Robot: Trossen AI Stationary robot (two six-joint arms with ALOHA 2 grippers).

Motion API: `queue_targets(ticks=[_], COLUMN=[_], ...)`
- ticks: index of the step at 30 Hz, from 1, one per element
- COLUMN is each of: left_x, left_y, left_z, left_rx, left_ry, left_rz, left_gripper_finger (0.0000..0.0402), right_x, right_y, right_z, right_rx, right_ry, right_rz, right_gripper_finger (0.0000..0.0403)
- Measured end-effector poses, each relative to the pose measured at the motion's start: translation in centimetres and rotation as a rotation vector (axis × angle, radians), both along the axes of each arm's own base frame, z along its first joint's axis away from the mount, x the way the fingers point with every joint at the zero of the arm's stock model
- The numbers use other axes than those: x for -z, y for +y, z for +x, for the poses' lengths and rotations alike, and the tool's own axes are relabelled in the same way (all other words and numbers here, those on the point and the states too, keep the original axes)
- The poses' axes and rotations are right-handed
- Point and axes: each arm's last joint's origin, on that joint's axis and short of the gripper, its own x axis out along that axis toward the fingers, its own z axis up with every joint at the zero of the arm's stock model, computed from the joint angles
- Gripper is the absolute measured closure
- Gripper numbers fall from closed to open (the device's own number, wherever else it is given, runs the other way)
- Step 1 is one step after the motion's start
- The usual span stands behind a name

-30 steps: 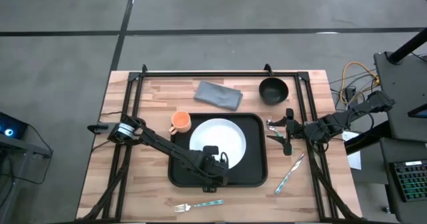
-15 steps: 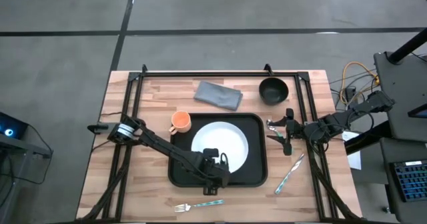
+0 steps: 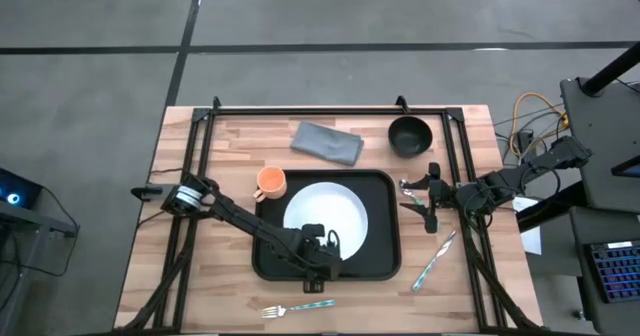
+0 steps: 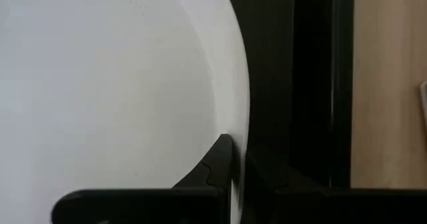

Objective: Set up tray
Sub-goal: Put the white plate on the black serving tray to the bottom of the orange mug, then put the black bowl on top of the white plate on the black serving tray

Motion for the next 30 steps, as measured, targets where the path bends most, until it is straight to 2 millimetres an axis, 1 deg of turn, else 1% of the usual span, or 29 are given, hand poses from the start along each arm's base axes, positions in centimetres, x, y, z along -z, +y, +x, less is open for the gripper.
queue_targets(ticks=[5, 8, 13, 18, 21, 24, 27, 30], left_x=[-0.2, -0.5, -0.4, -1.1, -2.5, -4.5, -6.1, -7.8], left_y=[-0.1, -0.2, -0.2, -0.3, -0.2, 0.2, 0.9, 2.1], left_z=[0.2, 0.4, 0.4, 0.6, 0.4, -0.4, -1.5, -3.1], left_rx=[0.0, 0.0, 0.0, 0.002, 0.014, 0.041, 0.07, 0.083], left_ry=[-0.013, -0.031, -0.023, -0.044, -0.051, -0.064, -0.113, -0.168], left_rz=[-0.013, -0.033, -0.031, -0.035, -0.026, 0.008, 0.097, 0.208], left_gripper_finger=[0.0394, 0.0373, 0.033, 0.0305, 0.03, 0.0299, 0.0299, 0.0299], right_x=[0.0, 0.0, 0.0, 0.0, -0.4, -1.4, -3.3, -5.2], right_y=[0.0, 0.0, 0.0, 0.1, 0.1, -0.1, -0.6, -1.4], right_z=[0.0, 0.0, 0.0, 0.0, 0.0, -0.1, -0.6, -1.0], right_rx=[0.001, -0.001, 0.003, -0.017, -0.013, 0.021, 0.098, 0.216], right_ry=[-0.001, -0.001, -0.003, 0.002, -0.009, -0.005, 0.029, 0.093], right_rz=[0.004, 0.004, 0.015, 0.027, 0.034, -0.005, -0.042, -0.072], right_gripper_finger=[0.0174, 0.0174, 0.0174, 0.0174, 0.0174, 0.0174, 0.0174, 0.0174])
